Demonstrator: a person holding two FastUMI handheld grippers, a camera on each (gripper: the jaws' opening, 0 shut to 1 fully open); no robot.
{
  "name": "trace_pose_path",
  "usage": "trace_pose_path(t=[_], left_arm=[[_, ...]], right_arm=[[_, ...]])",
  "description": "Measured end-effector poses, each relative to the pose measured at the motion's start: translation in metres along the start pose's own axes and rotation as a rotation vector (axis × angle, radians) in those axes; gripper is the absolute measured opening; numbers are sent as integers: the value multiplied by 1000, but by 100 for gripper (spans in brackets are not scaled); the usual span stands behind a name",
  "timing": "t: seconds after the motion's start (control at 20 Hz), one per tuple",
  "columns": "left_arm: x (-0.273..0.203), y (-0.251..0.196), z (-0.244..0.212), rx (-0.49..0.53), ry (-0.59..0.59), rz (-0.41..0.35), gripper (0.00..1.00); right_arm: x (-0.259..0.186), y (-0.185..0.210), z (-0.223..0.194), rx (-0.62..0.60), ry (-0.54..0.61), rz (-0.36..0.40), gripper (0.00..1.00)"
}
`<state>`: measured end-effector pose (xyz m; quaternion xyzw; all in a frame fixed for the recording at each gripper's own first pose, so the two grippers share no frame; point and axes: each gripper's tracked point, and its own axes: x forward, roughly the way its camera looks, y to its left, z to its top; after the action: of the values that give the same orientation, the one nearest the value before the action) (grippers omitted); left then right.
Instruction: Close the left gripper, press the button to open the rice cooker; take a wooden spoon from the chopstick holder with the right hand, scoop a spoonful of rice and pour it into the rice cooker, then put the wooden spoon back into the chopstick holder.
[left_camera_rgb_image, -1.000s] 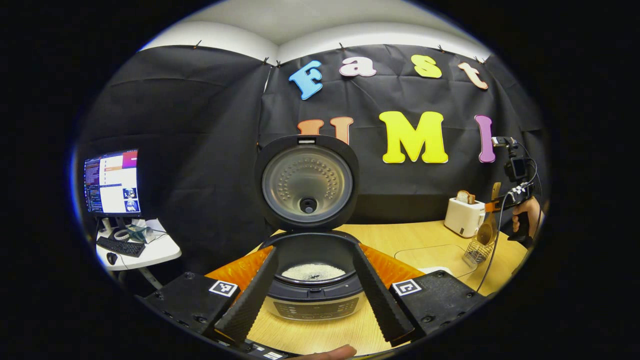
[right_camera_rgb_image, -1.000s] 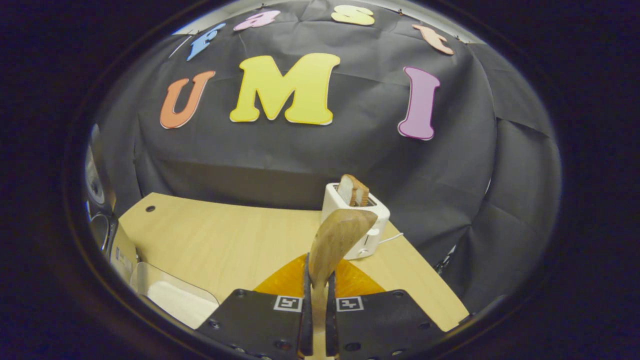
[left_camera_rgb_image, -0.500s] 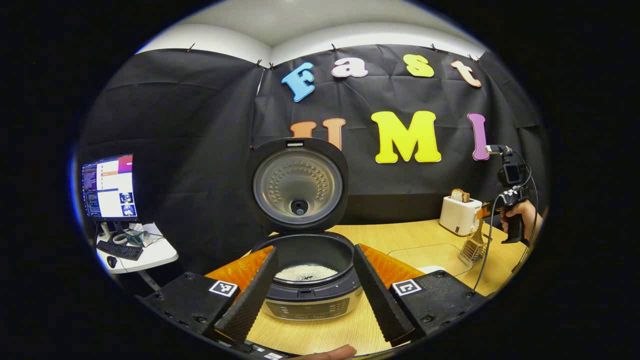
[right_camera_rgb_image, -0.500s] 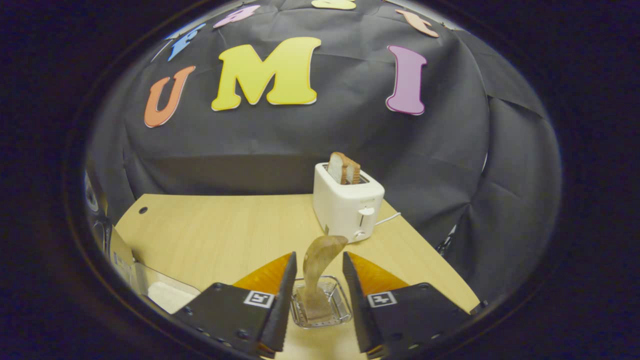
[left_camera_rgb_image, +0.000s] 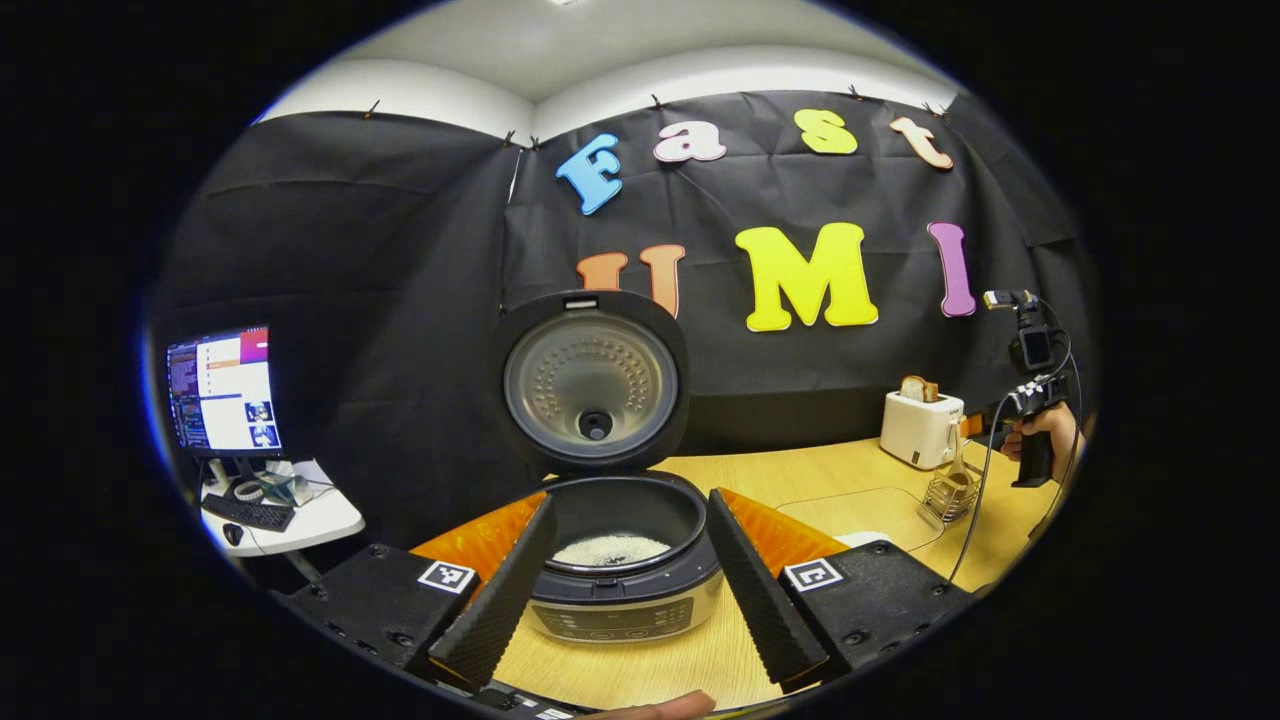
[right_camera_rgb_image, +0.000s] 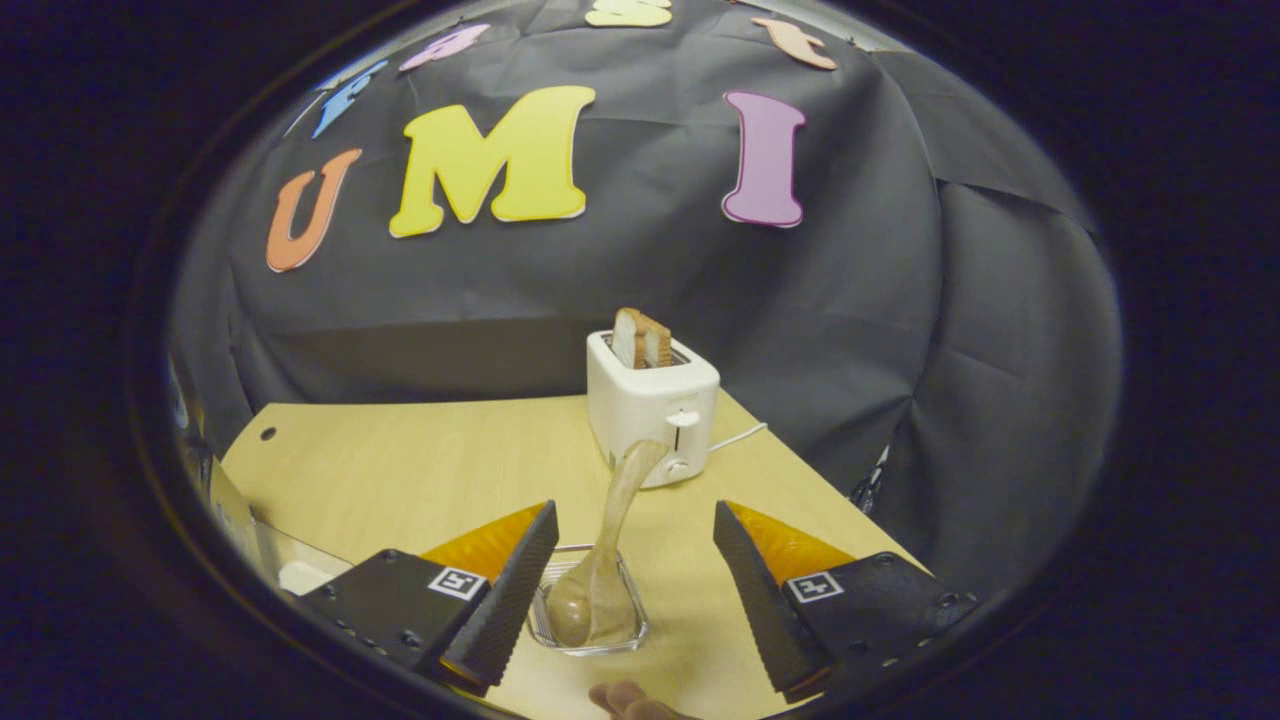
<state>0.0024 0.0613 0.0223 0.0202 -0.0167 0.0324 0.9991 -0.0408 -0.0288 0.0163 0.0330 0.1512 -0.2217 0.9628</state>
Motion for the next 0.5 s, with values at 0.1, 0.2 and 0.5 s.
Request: trace_pose_path(t=[0.1, 0.2, 0.5], left_arm=[[-10, -3, 6, 2, -14, 11, 96], [-20, -8, 17, 4, -46, 15, 96], [-43, -12, 47, -4, -108, 72, 96]], right_arm=[[-10, -3, -4, 0, -14, 40, 93], [-21, -15, -3, -38, -66, 51, 96], [-73, -51, -20, -24, -122, 110, 94]])
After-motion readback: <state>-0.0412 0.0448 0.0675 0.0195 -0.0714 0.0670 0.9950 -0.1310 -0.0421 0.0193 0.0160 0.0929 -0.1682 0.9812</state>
